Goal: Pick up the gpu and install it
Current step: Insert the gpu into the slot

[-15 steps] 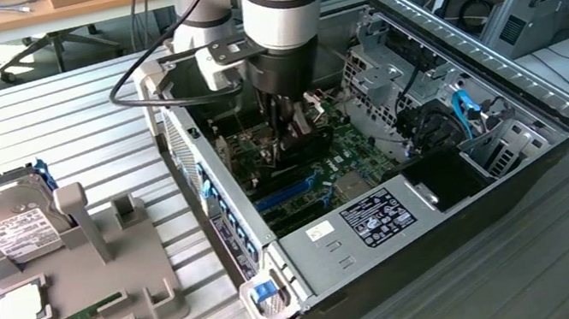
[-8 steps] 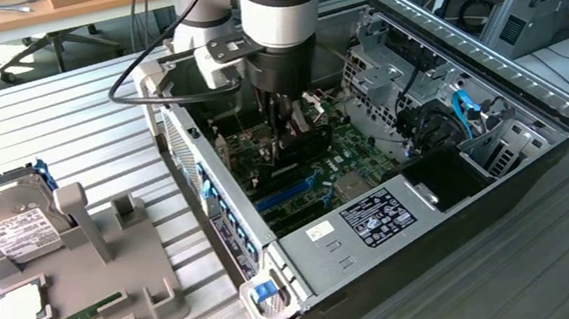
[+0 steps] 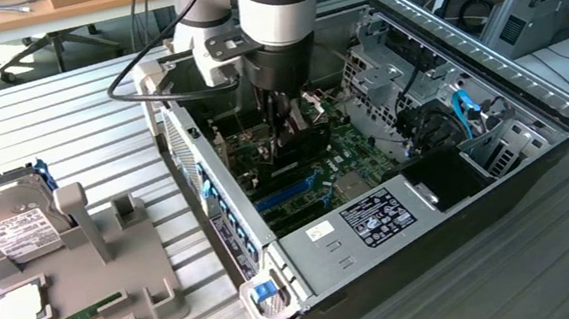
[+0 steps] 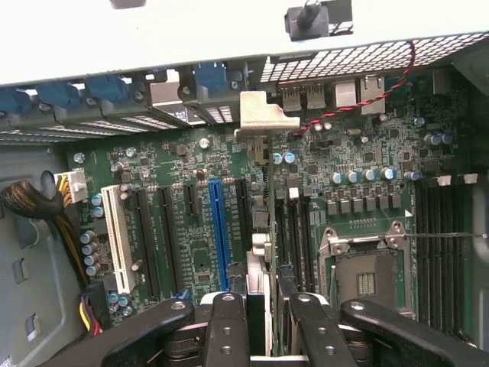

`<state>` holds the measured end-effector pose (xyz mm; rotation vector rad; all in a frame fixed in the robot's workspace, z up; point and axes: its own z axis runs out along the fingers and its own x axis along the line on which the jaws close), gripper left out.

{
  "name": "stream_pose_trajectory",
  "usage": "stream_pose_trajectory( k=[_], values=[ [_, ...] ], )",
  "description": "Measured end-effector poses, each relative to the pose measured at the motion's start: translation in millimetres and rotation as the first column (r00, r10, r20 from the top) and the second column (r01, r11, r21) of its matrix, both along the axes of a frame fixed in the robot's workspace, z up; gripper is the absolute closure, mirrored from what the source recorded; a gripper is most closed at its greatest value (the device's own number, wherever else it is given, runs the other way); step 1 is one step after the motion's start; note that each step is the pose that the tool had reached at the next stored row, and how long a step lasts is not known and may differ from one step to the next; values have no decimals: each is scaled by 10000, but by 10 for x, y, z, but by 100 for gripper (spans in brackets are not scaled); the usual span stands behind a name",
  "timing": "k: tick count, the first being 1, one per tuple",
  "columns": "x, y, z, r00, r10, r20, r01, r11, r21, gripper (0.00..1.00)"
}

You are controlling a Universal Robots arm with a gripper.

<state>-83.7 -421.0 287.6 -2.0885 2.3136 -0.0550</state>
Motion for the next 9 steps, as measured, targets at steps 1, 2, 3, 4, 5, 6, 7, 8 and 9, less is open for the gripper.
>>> stream_pose_trajectory(
  k=[1, 2, 3, 4, 5, 6, 7, 8, 9],
  values=[
    [0, 8, 0, 10000, 0, 0, 0, 10000, 0, 73],
    [0, 16, 0, 10000, 0, 0, 0, 10000, 0, 73],
    [0, 22, 0, 10000, 0, 0, 0, 10000, 0, 73],
    [0, 26, 0, 10000, 0, 0, 0, 10000, 0, 73],
    [0, 26, 0, 10000, 0, 0, 0, 10000, 0, 73],
    [0, 26, 0, 10000, 0, 0, 0, 10000, -1, 73],
    [0, 26, 0, 10000, 0, 0, 0, 10000, -1, 73],
    [0, 26, 0, 10000, 0, 0, 0, 10000, -1, 73],
    [0, 26, 0, 10000, 0, 0, 0, 10000, -1, 73]
  ],
)
